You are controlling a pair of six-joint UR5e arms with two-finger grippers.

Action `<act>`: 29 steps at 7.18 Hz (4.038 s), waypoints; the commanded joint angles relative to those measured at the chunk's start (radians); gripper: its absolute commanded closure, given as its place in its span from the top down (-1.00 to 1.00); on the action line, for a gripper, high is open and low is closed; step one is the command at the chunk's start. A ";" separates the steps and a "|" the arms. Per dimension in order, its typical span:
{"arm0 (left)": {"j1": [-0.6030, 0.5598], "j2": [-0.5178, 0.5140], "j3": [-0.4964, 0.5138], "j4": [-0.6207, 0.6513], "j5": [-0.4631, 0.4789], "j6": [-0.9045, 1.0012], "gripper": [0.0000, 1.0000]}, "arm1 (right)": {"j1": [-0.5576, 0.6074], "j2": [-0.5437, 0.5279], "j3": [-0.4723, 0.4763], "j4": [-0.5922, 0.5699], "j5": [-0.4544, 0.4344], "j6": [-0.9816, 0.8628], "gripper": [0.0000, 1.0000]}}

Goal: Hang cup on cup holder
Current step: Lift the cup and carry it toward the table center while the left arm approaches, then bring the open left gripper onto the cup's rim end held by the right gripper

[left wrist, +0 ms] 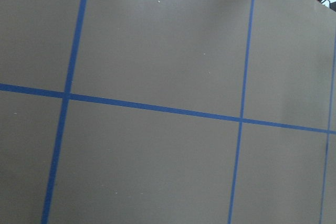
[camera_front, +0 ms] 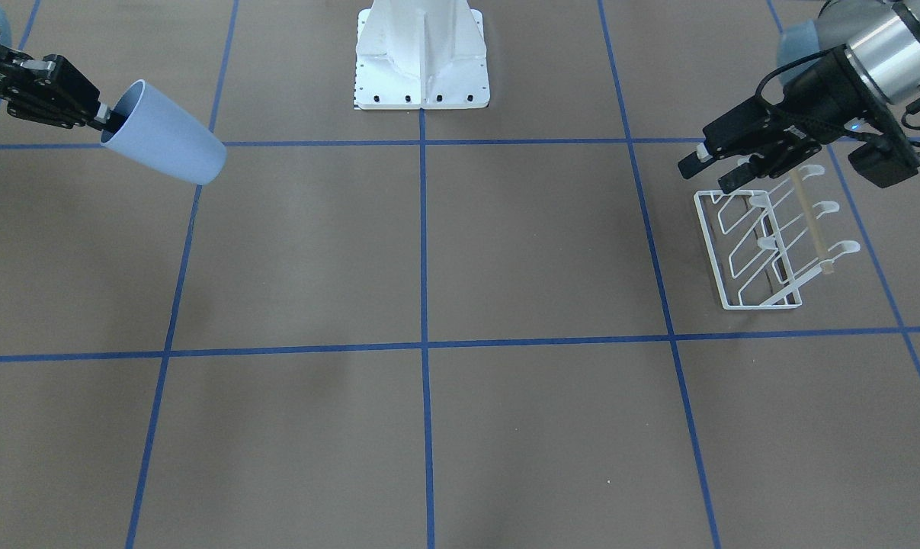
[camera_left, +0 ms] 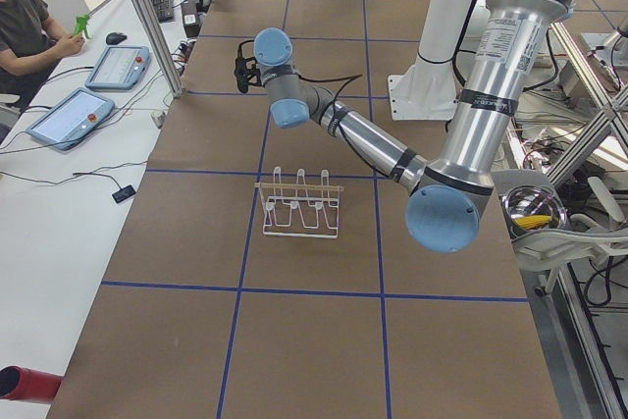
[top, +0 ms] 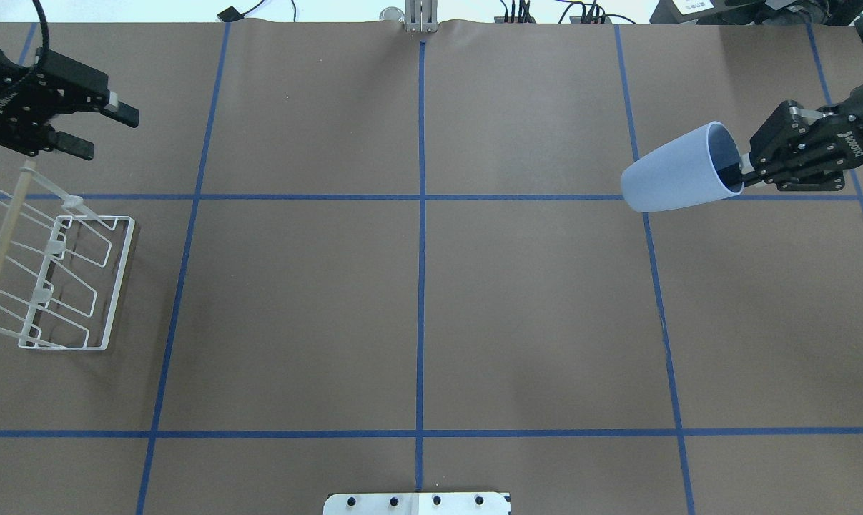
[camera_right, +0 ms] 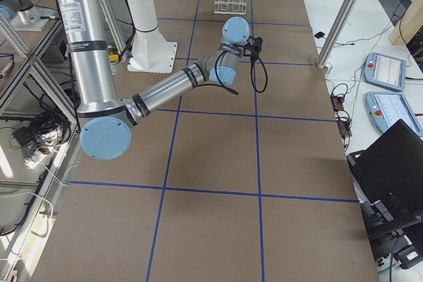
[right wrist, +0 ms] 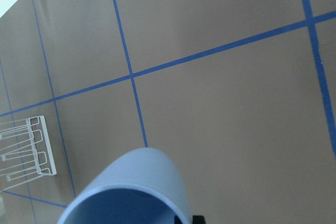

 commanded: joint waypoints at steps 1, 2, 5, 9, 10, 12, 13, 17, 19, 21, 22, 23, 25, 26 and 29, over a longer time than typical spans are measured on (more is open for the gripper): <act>0.026 -0.046 0.025 -0.121 0.003 -0.164 0.95 | -0.014 0.022 -0.010 0.187 -0.010 0.191 -1.00; 0.049 -0.060 0.008 -0.123 0.003 -0.193 0.95 | -0.023 0.033 -0.007 0.200 -0.015 0.230 -1.00; 0.088 -0.103 -0.026 -0.133 0.003 -0.318 0.95 | -0.080 0.036 -0.010 0.400 -0.209 0.612 -1.00; 0.213 -0.152 -0.006 -0.370 0.195 -0.613 0.95 | -0.317 0.146 -0.042 0.637 -0.495 0.933 -1.00; 0.250 -0.152 0.002 -0.485 0.251 -0.720 0.95 | -0.351 0.184 -0.043 0.641 -0.526 0.980 -1.00; 0.279 -0.153 0.017 -0.692 0.326 -0.947 0.95 | -0.399 0.201 -0.086 0.779 -0.532 0.982 -1.00; 0.286 -0.153 0.025 -0.771 0.346 -1.047 0.95 | -0.414 0.206 -0.103 0.830 -0.532 0.981 -1.00; 0.413 -0.153 0.016 -0.928 0.524 -1.143 0.95 | -0.510 0.208 -0.103 0.945 -0.673 0.987 -1.00; 0.436 -0.155 0.000 -0.931 0.530 -1.163 0.95 | -0.519 0.208 -0.106 0.947 -0.675 0.985 -1.00; 0.460 -0.156 -0.021 -0.933 0.596 -1.185 0.95 | -0.548 0.215 -0.105 0.948 -0.688 0.985 -1.00; 0.474 -0.155 -0.020 -0.933 0.627 -1.185 0.94 | -0.560 0.217 -0.105 0.948 -0.702 0.985 -1.00; 0.479 -0.156 -0.020 -0.931 0.633 -1.183 0.94 | -0.563 0.224 -0.106 0.948 -0.710 0.985 -1.00; 0.488 -0.156 -0.020 -0.931 0.635 -1.183 0.94 | -0.577 0.226 -0.106 0.948 -0.719 0.984 -1.00; 0.494 -0.159 -0.021 -0.931 0.635 -1.183 0.94 | -0.588 0.228 -0.106 0.948 -0.733 0.982 -1.00; 0.508 -0.167 -0.023 -0.931 0.654 -1.186 0.94 | -0.600 0.232 -0.112 0.948 -0.747 0.979 -1.00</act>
